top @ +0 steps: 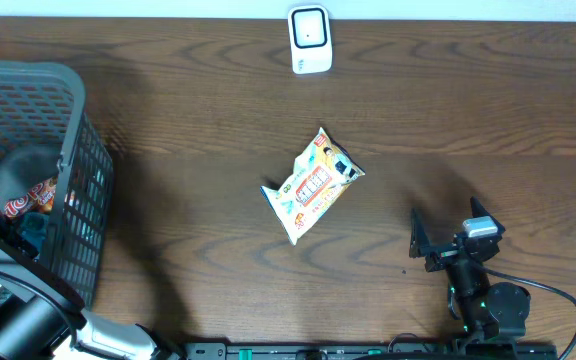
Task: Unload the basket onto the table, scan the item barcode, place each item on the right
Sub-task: 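Reach the left gripper into the basket and grasp the Listerine bottle cap, then carry the Listerine bottle out and lay it on the wet-wipe pack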
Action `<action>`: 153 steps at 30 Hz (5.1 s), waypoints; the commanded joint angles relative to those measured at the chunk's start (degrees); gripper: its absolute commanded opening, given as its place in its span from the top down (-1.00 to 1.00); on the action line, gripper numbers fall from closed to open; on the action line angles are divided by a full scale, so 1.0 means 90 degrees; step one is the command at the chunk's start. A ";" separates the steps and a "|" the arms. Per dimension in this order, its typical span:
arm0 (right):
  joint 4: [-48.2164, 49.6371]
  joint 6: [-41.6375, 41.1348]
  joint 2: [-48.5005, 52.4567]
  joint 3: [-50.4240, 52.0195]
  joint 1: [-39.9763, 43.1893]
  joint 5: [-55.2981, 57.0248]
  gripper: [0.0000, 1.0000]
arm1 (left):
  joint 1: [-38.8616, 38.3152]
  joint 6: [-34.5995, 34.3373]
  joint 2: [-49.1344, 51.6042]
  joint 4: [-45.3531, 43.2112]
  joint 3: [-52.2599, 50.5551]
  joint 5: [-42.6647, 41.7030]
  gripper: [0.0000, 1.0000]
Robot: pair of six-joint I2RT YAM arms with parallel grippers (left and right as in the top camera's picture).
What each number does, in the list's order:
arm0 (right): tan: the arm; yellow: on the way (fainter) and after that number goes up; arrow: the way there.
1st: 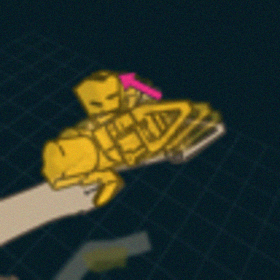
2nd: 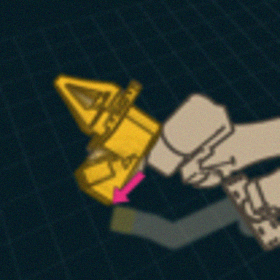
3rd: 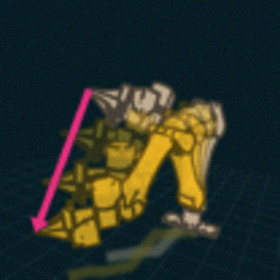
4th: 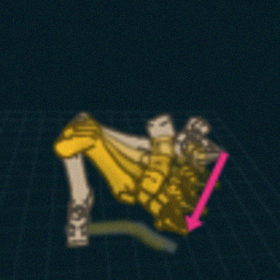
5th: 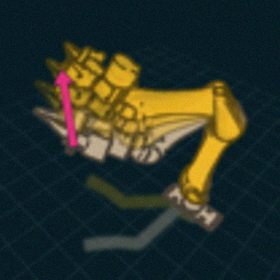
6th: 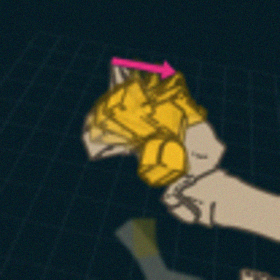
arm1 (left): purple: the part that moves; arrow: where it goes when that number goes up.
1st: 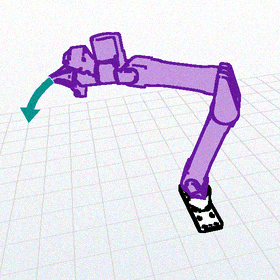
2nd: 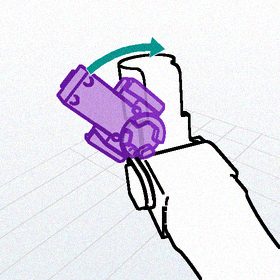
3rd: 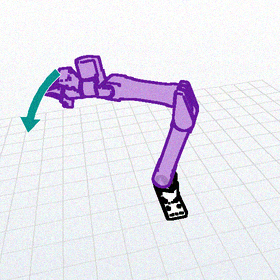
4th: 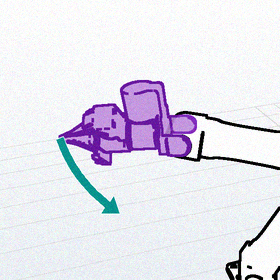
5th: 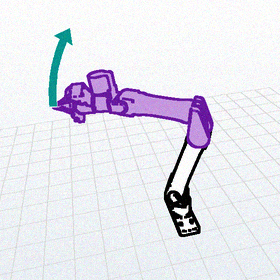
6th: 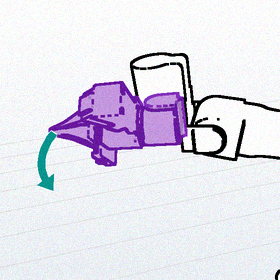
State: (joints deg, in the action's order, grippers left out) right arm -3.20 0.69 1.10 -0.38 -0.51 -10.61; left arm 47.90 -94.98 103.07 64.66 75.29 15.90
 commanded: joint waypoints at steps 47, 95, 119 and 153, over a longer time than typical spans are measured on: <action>-0.0027 0.0027 -0.0007 0.0007 -0.0051 0.0022 -0.98 | 0.0034 0.2057 0.1129 -0.1081 -0.0515 0.0117 -0.24; -0.0027 0.0027 -0.0007 0.0007 -0.0049 0.0022 -0.99 | 0.0029 0.3055 -0.0012 -0.2108 -0.1547 -0.0525 -0.32; -0.0027 0.0027 -0.0007 0.0007 -0.0051 0.0022 -0.99 | 0.0027 0.4337 -0.3988 -0.2115 -0.0243 -0.2754 -0.18; -0.0027 0.0027 -0.0007 0.0007 -0.0051 0.0019 -0.99 | -0.6135 0.4337 -0.3478 -0.2752 -0.0257 -0.3832 -0.18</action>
State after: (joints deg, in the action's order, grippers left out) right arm -3.20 0.69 1.10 -0.38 -0.49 -10.63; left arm -2.35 -56.71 68.69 40.77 71.50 -22.46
